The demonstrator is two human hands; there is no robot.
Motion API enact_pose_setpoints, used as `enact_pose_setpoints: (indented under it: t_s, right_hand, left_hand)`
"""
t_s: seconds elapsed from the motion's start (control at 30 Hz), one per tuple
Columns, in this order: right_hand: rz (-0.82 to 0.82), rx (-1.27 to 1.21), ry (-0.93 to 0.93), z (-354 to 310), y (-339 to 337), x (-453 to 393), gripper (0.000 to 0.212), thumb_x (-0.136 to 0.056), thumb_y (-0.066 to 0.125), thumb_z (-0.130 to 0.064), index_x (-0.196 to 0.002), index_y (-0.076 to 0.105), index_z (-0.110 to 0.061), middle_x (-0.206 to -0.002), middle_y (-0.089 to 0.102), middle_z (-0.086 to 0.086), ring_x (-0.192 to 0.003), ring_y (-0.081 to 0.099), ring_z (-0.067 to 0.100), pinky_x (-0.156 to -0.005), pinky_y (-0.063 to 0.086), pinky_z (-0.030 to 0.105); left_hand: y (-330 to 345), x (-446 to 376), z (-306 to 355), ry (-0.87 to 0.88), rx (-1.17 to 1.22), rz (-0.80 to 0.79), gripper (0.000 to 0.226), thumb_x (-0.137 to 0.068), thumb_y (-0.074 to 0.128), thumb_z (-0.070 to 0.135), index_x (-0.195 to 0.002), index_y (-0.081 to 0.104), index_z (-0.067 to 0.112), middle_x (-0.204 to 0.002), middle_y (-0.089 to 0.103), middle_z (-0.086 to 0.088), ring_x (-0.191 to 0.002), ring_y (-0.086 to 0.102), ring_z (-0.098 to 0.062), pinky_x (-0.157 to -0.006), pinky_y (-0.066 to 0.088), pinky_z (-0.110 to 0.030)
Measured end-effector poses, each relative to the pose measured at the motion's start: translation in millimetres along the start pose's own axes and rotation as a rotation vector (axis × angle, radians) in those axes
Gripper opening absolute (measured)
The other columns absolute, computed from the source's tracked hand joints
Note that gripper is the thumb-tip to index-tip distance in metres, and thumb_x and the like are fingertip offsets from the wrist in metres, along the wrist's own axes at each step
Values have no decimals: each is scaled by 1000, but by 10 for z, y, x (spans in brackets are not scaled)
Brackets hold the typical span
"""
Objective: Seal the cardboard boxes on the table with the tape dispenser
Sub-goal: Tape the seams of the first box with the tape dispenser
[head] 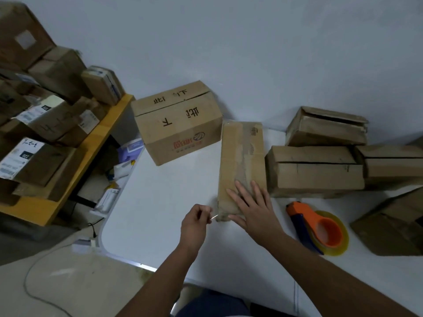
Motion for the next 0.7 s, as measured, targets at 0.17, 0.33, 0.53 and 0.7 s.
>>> enact_pose_setpoints:
  t_s: [0.17, 0.33, 0.53, 0.7]
  right_hand:
    - [-1, 2, 18, -15, 1, 1, 69, -91, 18, -66, -154, 7, -39, -163, 2, -8, -150, -4, 31, -118, 9, 57]
    - [0, 2, 19, -21, 36, -12, 68, -93, 19, -64, -154, 5, -39, -163, -3, -9, -149, -10, 30, -119, 2, 56]
    - [5, 9, 28, -17, 57, -14, 67, -93, 18, -64, -154, 2, -39, -163, -7, -8, -149, -12, 31, -119, -1, 56]
    - [21, -7, 22, 0, 55, -17, 68, -94, 22, -65, -153, 1, -40, -163, -6, -9, -149, -13, 29, -119, -6, 53]
  left_hand:
    - [135, -52, 72, 87, -203, 40, 21, -104, 46, 25, -86, 56, 20, -83, 65, 2, -78, 61, -15, -67, 46, -23]
    - [221, -98, 110, 141, -304, 6, 19, -104, 45, 24, -84, 46, 25, -83, 60, 2, -71, 53, -10, -58, 40, -17]
    - [264, -227, 61, 79, -396, -156, 22, -106, 36, 22, -96, 47, 6, -96, 55, -14, -80, 53, -24, -68, 43, -28]
    - [237, -330, 164, 52, -492, -102, 20, -102, 40, 13, -94, 56, 3, -92, 55, -7, -74, 51, -14, -55, 35, -12]
Point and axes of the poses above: each hand's wrist, its own x-axis away from the middle knuckle, its own y-axis out of the palm, z = x × y, the point moved 4 cm from there along -x, towards the middle knuckle
